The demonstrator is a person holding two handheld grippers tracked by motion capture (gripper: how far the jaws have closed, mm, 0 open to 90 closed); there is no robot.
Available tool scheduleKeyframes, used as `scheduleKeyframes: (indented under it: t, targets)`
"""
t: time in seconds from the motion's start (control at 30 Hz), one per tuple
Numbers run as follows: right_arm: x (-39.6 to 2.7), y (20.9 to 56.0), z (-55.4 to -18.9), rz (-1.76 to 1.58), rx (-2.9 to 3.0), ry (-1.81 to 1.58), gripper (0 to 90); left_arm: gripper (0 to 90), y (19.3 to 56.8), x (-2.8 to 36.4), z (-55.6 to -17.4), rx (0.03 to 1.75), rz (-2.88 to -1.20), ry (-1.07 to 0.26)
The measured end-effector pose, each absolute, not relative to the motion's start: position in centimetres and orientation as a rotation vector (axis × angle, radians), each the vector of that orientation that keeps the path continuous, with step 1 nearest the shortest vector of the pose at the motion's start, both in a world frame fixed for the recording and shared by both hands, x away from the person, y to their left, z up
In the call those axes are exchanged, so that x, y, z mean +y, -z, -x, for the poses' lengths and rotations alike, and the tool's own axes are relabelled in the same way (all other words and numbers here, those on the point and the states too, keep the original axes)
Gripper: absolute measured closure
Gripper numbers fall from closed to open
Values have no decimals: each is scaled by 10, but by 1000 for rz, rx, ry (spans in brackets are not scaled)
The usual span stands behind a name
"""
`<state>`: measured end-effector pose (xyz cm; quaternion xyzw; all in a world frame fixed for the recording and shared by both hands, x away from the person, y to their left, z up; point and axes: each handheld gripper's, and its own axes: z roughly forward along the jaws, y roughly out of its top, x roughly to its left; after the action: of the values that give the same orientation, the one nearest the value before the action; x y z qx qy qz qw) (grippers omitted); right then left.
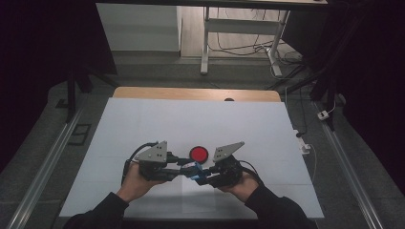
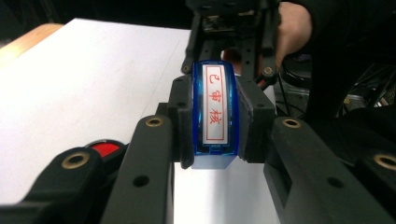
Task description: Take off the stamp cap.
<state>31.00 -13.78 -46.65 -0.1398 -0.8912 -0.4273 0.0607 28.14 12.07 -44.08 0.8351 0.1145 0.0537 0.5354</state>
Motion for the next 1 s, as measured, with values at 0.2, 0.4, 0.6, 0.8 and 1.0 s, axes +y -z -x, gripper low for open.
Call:
scheduleKeyframes:
  t: [0.2,0.4,0.6,0.8,1.0]
  targets:
    - [-140,464,-305,394,-2763,1294,682,702,440,124,-283,329,-1989,-115]
    - [-145,462,-301,430,-2820,1302,681,702,441,124,-285,390,-2012,-109]
    - [-149,458,-297,451,-2853,1314,682,701,442,123,-285,450,-2032,-113]
    - [-154,456,-294,490,-2875,1324,682,701,443,123,-285,474,-2044,-116]
    - [-163,452,-292,538,-2866,1361,681,701,443,120,-284,477,-2056,-126]
